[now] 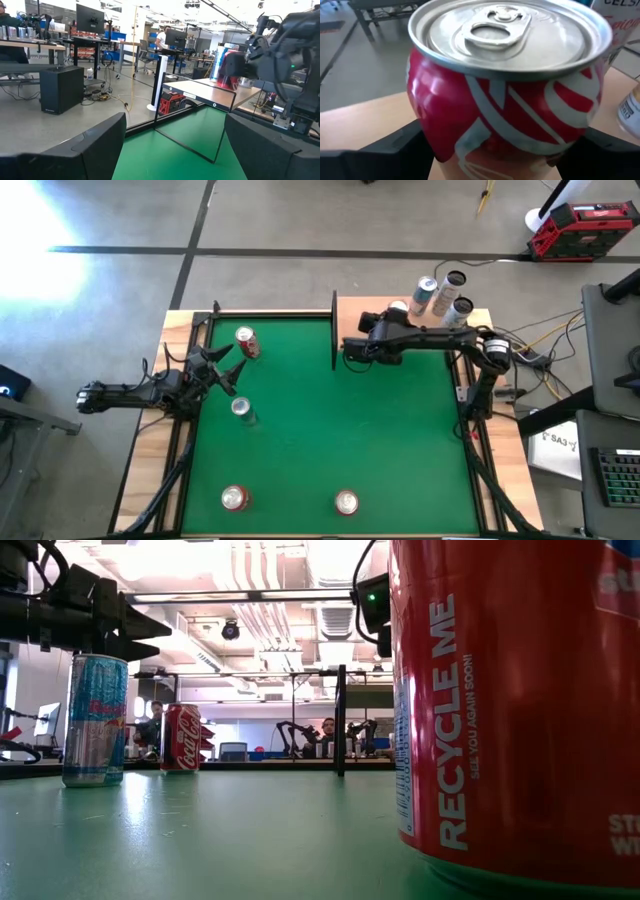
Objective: Place canned beverage on shelf
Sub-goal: Put the bottom red white soda can on the shelf
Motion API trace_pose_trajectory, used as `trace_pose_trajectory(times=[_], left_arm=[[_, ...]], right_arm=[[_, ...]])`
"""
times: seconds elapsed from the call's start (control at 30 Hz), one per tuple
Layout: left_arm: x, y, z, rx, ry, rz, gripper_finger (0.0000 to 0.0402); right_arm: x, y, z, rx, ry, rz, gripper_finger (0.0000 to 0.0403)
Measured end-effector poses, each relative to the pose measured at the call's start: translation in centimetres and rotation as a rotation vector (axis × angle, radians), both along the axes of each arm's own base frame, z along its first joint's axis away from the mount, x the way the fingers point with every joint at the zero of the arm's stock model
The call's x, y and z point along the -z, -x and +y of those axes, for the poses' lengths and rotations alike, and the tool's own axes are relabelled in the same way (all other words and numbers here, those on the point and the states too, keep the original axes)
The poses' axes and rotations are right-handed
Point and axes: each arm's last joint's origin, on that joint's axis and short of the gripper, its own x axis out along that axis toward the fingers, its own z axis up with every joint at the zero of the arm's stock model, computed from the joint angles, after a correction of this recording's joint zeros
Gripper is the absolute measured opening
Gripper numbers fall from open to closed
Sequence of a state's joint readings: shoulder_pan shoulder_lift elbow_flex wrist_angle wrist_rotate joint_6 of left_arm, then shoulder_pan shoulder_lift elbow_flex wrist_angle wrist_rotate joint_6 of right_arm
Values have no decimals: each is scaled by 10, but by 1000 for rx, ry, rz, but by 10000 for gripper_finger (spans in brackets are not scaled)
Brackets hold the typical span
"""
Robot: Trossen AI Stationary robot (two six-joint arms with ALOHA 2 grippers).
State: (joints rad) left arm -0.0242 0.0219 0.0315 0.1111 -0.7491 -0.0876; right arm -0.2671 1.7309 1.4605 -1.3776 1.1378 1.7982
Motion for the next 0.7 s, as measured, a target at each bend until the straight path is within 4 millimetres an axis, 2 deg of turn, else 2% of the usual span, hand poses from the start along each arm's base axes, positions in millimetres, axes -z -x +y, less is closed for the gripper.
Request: trace_pose_trajectory(times=[0.7], left_arm=[[0, 0, 0, 0, 0, 0, 324]], right_arm=[[0, -1, -48, 24, 11, -5, 306]])
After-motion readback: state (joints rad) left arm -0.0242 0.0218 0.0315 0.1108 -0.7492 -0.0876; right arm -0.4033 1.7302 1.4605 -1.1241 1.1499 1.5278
